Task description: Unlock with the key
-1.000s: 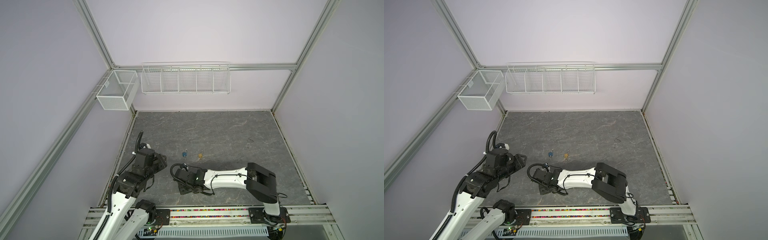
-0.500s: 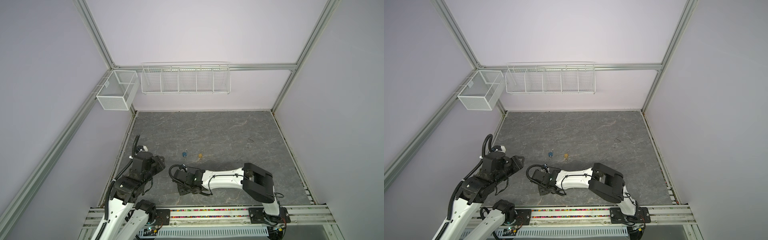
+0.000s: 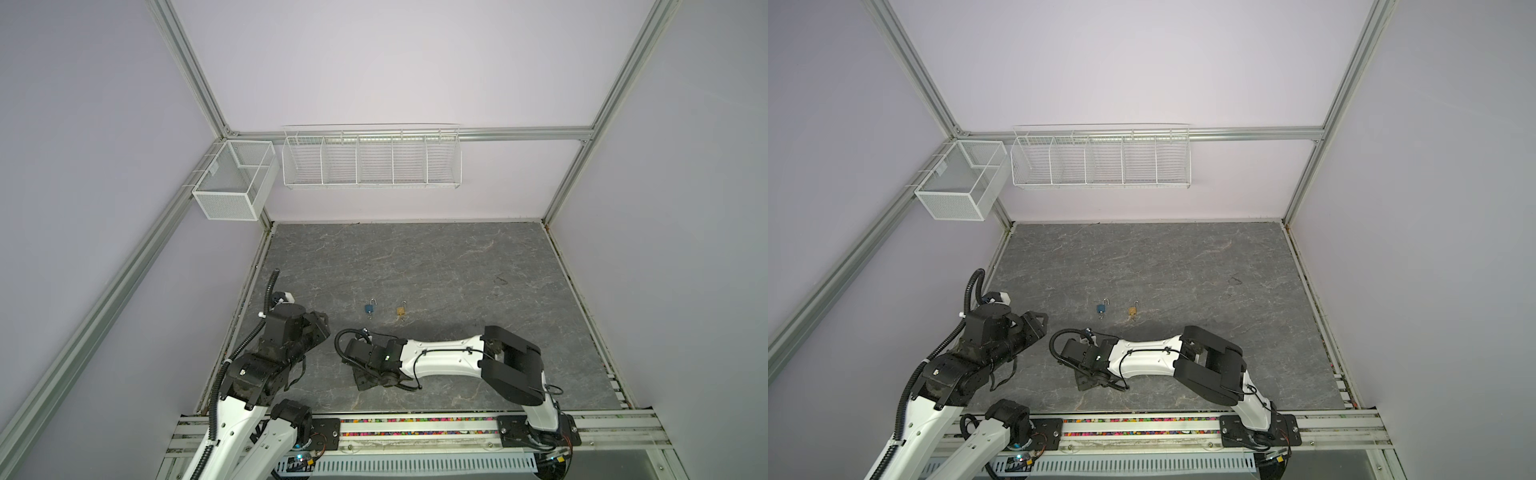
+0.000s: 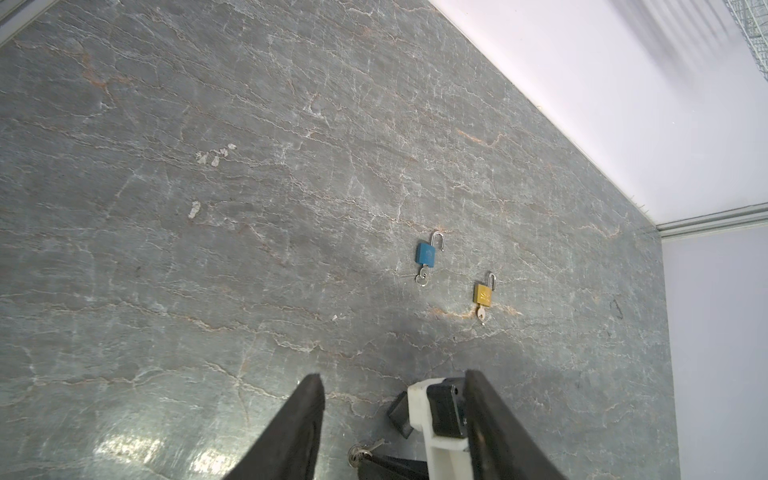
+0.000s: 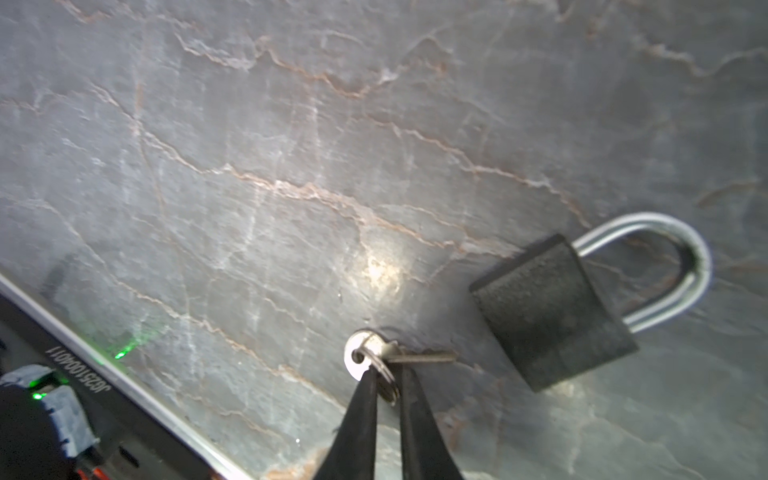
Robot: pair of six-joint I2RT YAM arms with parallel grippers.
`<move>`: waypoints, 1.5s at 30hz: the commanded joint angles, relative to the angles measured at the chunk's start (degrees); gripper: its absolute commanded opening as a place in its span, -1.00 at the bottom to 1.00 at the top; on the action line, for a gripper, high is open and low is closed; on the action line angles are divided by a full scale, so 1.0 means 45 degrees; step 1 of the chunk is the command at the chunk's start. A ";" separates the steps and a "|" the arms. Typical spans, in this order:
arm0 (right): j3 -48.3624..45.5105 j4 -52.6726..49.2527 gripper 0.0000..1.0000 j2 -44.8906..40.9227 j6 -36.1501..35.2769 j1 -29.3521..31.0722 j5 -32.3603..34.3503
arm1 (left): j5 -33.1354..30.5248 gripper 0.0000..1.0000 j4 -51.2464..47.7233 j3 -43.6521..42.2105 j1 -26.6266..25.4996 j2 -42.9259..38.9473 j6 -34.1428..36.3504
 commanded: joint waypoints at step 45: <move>-0.4974 0.0202 -0.87 -0.5874 -0.3031 -0.1611 0.0174 | 0.3855 0.10 0.2288 -0.1505 0.0080 -0.0783 -0.3374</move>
